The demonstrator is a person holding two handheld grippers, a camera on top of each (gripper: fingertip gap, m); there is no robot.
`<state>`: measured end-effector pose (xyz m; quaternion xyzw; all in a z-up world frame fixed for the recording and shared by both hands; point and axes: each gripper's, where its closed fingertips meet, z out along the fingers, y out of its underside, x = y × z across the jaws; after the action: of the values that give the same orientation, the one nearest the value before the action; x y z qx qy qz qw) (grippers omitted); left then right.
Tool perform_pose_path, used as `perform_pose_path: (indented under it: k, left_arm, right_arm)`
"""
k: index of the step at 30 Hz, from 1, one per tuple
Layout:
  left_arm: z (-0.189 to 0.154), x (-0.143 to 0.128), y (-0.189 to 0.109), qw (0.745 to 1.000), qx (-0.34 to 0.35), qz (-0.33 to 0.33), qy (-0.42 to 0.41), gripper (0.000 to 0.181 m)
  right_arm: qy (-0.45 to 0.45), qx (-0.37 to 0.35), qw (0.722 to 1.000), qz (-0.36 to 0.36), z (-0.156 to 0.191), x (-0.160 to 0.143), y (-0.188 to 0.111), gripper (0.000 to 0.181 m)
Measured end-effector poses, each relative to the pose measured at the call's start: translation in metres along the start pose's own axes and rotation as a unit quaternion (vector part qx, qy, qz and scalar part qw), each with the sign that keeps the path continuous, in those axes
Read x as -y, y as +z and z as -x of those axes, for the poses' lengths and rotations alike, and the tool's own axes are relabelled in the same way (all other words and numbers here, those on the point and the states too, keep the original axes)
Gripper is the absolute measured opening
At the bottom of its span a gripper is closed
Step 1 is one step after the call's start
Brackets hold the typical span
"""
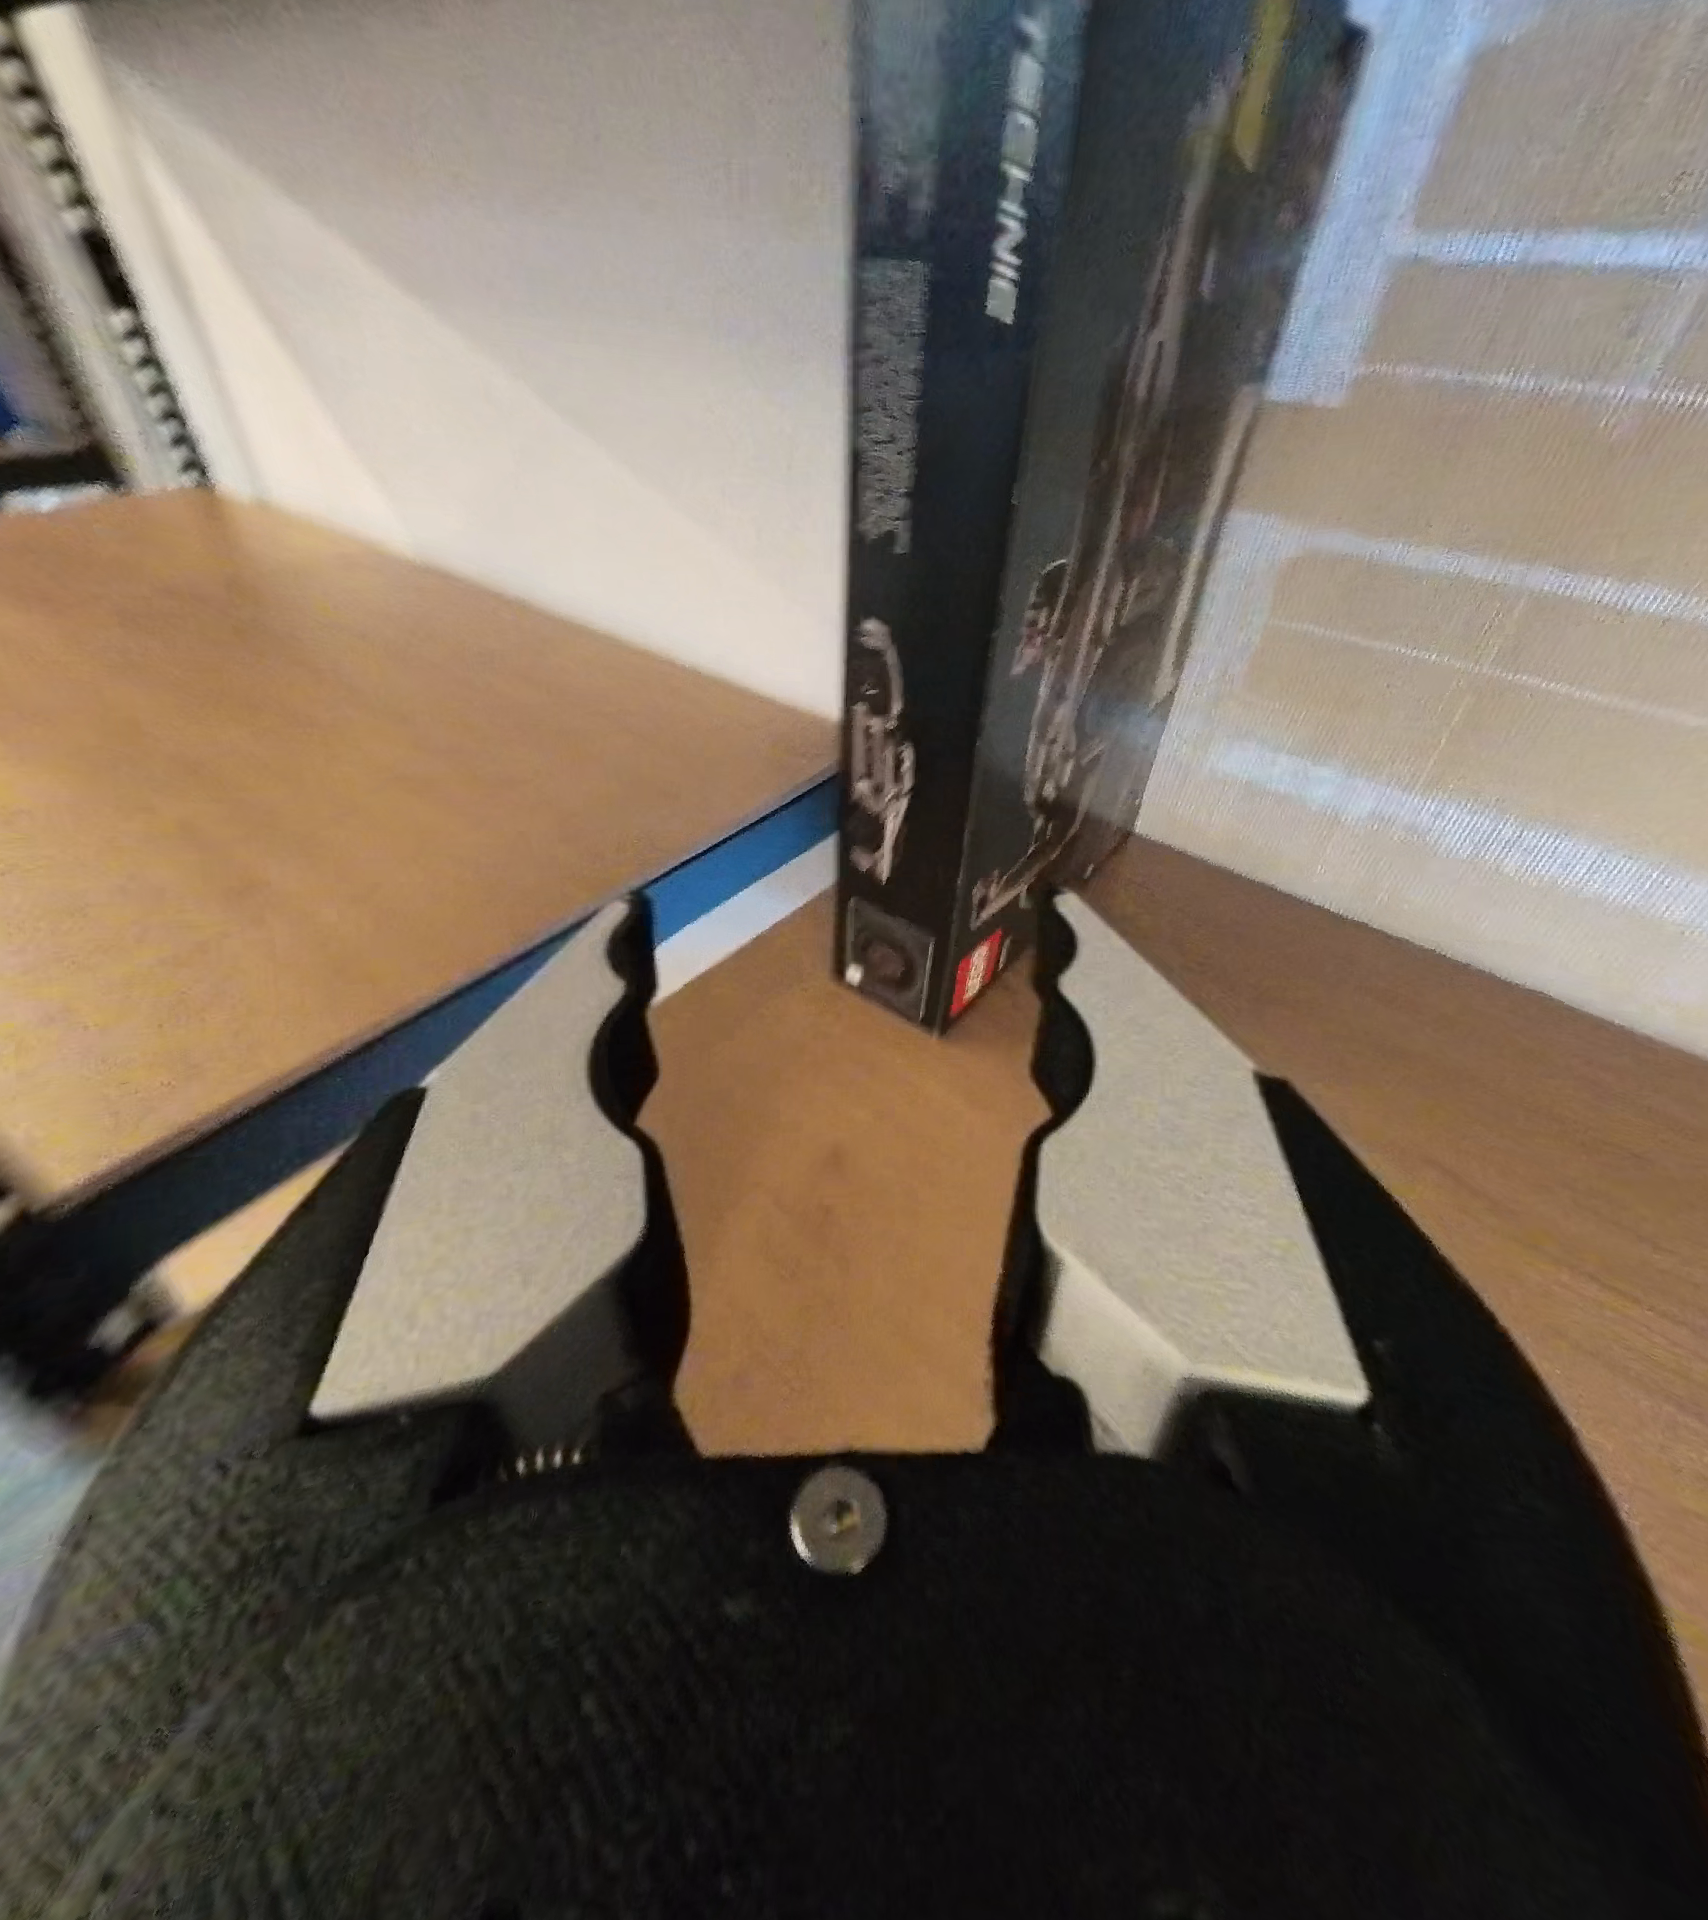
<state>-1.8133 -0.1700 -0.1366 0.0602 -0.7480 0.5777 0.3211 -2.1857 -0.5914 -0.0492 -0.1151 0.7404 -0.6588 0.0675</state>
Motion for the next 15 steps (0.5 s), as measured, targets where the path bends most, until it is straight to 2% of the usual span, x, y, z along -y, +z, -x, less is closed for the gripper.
perform_pose_path:
  k: [4,7,9,11,13,15]
  left_arm:
    - [-0.034,0.059,-0.054,0.999,0.008,-0.025,0.031,0.066]
    - [-0.068,0.117,-0.097,0.997,0.011,-0.041,0.067,0.066]
    - [-0.100,0.152,-0.121,0.993,-0.001,-0.041,0.107,0.070]
    - [-0.129,0.176,-0.141,0.986,-0.001,-0.027,0.166,0.071]
    - [-0.153,0.197,-0.154,0.979,-0.001,-0.024,0.203,0.071]
    - [-0.169,0.216,-0.161,0.976,0.004,-0.035,0.215,0.072]
  right_arm:
    - [-0.030,0.051,0.997,0.046,0.029,0.004,-0.119,0.059]
    - [-0.041,0.069,0.994,0.068,0.044,0.026,-0.212,0.038]
    - [-0.034,0.082,0.994,0.064,0.052,0.053,-0.263,0.027]
    - [-0.036,0.100,0.993,0.046,0.058,0.089,-0.302,0.018]
    - [-0.046,0.119,0.992,0.023,0.058,0.129,-0.330,0.005]
    - [-0.068,0.126,0.990,-0.011,0.053,0.170,-0.353,0.000]
